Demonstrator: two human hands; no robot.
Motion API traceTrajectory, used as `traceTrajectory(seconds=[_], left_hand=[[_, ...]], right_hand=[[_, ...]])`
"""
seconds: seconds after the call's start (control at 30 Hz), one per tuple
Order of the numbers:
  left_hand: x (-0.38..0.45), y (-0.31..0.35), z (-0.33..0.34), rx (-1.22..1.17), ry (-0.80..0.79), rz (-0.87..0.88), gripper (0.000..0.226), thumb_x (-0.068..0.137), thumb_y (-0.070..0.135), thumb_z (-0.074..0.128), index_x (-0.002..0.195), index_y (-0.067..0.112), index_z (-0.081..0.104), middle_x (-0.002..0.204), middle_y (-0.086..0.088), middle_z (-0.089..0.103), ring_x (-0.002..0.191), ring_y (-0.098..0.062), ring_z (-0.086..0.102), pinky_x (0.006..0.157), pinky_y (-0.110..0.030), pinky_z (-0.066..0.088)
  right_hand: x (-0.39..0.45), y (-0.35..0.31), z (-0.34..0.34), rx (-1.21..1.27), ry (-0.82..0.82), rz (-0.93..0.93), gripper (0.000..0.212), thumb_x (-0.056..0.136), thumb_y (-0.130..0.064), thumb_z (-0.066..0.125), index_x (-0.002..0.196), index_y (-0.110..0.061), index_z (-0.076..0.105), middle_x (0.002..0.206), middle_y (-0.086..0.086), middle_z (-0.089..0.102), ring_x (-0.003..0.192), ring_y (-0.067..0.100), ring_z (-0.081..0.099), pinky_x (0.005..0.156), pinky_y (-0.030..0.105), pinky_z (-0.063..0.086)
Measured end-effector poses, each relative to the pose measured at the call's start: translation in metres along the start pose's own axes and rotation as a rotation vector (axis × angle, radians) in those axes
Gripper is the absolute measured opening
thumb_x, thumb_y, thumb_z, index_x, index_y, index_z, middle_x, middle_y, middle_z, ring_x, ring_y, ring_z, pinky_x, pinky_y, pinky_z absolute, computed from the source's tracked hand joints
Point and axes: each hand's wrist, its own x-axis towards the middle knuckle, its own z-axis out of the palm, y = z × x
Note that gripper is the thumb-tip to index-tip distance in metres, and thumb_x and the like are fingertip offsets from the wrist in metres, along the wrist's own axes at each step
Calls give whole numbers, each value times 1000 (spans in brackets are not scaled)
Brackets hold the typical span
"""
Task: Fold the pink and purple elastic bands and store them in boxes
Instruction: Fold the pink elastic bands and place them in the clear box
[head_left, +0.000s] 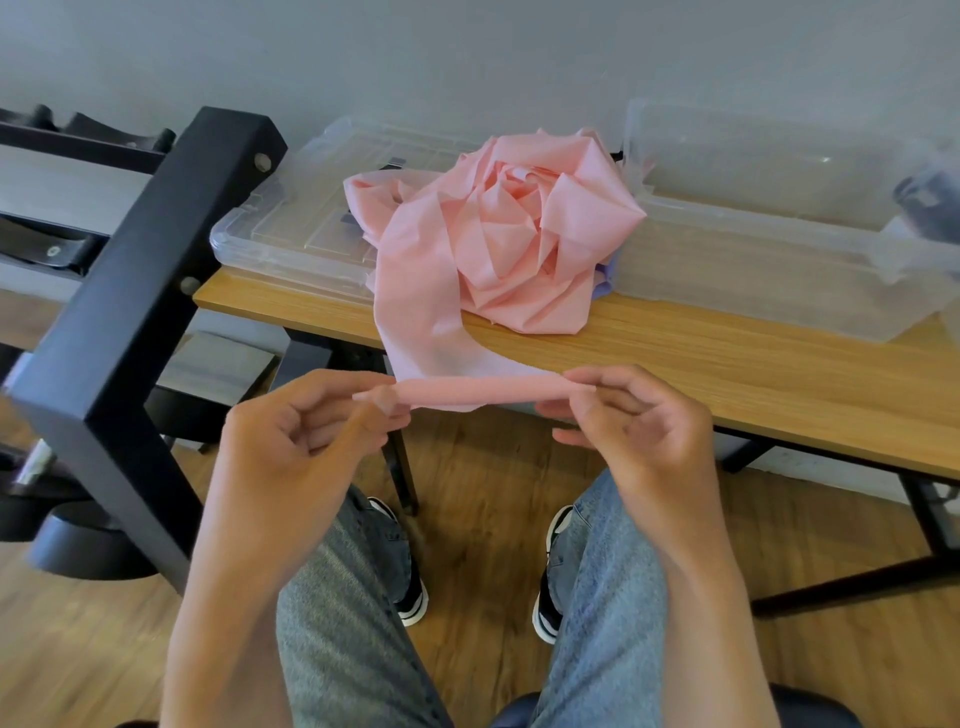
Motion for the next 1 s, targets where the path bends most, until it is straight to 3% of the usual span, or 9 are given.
traceTrajectory(seconds=[0.13, 0.27, 0.37, 0.57, 0.67, 0.77, 0.87, 1.0], left_hand=[[1, -1, 0, -6, 34, 11, 16, 87, 17, 71, 102, 18, 76, 91, 6, 80, 86, -14, 78, 77, -26, 63], [2, -1, -2, 6, 28, -22, 36, 81, 19, 73, 117, 23, 72, 94, 11, 80, 86, -9, 77, 76, -17, 60], [3, -1, -3, 65, 25, -13, 29, 82, 20, 73, 110, 27, 75, 91, 14, 79, 83, -8, 76, 73, -12, 58], [1, -4, -4, 99, 39, 0, 17, 88, 20, 69, 103, 21, 76, 73, 0, 77, 66, -16, 75, 68, -29, 63], [1, -3, -3, 88, 31, 18, 19, 88, 17, 70, 106, 22, 76, 80, 4, 79, 74, -13, 77, 73, -23, 62], [1, 0, -1, 63, 33, 33, 21, 89, 21, 70, 109, 25, 76, 90, 9, 80, 87, -9, 77, 81, -20, 60], [-1, 0, -1, 20, 72, 37, 18, 90, 21, 68, 106, 19, 77, 90, 7, 80, 85, -11, 78, 77, -19, 61], [-1, -1, -3, 43, 54, 28, 25, 86, 13, 73, 109, 21, 75, 94, 11, 80, 86, -10, 77, 76, -16, 59]], right_hand=[[3, 1, 2, -47, 29, -10, 18, 91, -15, 71, 108, -9, 71, 101, 4, 80, 94, 20, 78, 80, 39, 65], [5, 7, 1, -94, 39, -2, 33, 94, -8, 72, 125, -20, 70, 107, -2, 80, 100, 15, 77, 83, 32, 63], [5, 8, 1, -147, 17, -29, 28, 96, -5, 68, 117, -22, 74, 109, -7, 79, 103, 11, 75, 83, 29, 63], [4, 8, 0, -199, 32, -51, 12, 96, -9, 70, 105, -15, 76, 82, 4, 78, 78, 18, 77, 72, 31, 63], [3, 7, 2, -170, 31, -50, 13, 95, -6, 71, 103, -14, 76, 79, 6, 77, 76, 21, 77, 71, 32, 63], [1, 7, 3, -104, 30, -35, 16, 93, -2, 72, 106, -10, 75, 89, 5, 80, 88, 22, 79, 77, 36, 64], [0, 4, 3, -43, 24, -15, 21, 88, -14, 76, 108, -9, 75, 99, 6, 80, 96, 23, 78, 82, 40, 64], [1, 3, 4, -82, 58, -37, 19, 86, -21, 74, 103, -13, 76, 98, 2, 80, 93, 20, 78, 78, 41, 65]])
